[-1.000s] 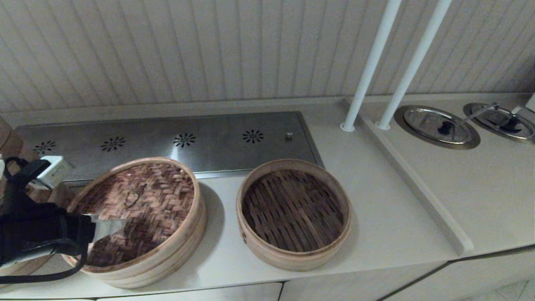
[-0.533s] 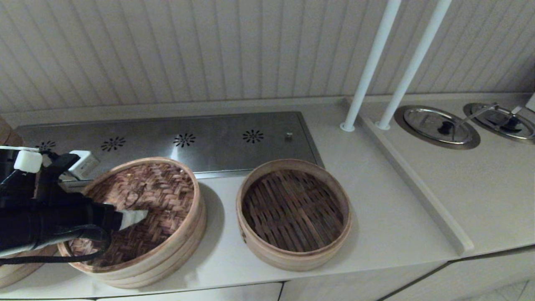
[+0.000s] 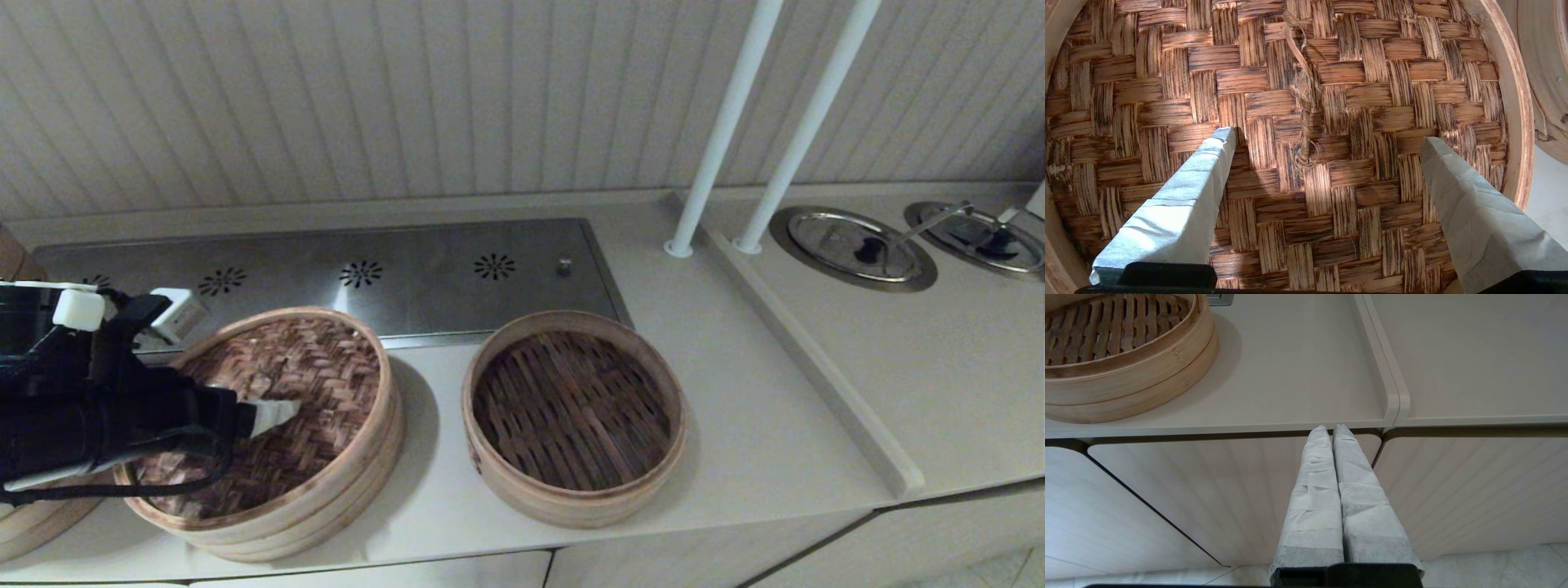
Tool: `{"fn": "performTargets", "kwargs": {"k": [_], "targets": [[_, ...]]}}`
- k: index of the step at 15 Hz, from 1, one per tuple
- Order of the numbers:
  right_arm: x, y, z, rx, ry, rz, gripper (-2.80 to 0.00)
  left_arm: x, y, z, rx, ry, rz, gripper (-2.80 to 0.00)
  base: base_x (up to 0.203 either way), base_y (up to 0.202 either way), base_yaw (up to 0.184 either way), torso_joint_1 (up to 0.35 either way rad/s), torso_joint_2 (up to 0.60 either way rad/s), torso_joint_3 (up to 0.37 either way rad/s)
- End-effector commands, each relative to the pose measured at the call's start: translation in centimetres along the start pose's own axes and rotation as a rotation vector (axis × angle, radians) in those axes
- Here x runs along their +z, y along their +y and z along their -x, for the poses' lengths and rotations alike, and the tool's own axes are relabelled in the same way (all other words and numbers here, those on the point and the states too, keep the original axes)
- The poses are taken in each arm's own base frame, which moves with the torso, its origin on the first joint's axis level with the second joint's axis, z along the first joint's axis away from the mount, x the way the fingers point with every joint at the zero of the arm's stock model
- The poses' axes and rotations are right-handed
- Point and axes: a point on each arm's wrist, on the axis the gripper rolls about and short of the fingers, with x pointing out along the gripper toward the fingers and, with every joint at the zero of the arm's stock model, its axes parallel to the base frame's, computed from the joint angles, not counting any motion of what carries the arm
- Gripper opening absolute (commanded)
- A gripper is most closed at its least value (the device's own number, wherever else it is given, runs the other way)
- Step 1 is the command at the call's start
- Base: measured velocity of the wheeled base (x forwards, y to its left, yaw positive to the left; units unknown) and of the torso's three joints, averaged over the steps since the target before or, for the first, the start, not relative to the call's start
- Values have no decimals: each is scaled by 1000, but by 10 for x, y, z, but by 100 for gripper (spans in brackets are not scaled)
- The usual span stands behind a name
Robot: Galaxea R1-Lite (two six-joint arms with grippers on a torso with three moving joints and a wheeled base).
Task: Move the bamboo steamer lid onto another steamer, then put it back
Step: Pick up the steamer
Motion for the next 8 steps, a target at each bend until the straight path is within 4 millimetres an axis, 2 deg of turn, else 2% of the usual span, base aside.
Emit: {"fn": "performTargets", "kwargs": {"k": [1,8], "targets": [[0,0,0,1,1,1,-280,3,1,-1,19,-10,-5,0,0,0,0,0,0,0],[0,0,0,1,2,0,-280,7,-6,-2,91,-17,-94,0,0,0,0,0,0,0]]}}
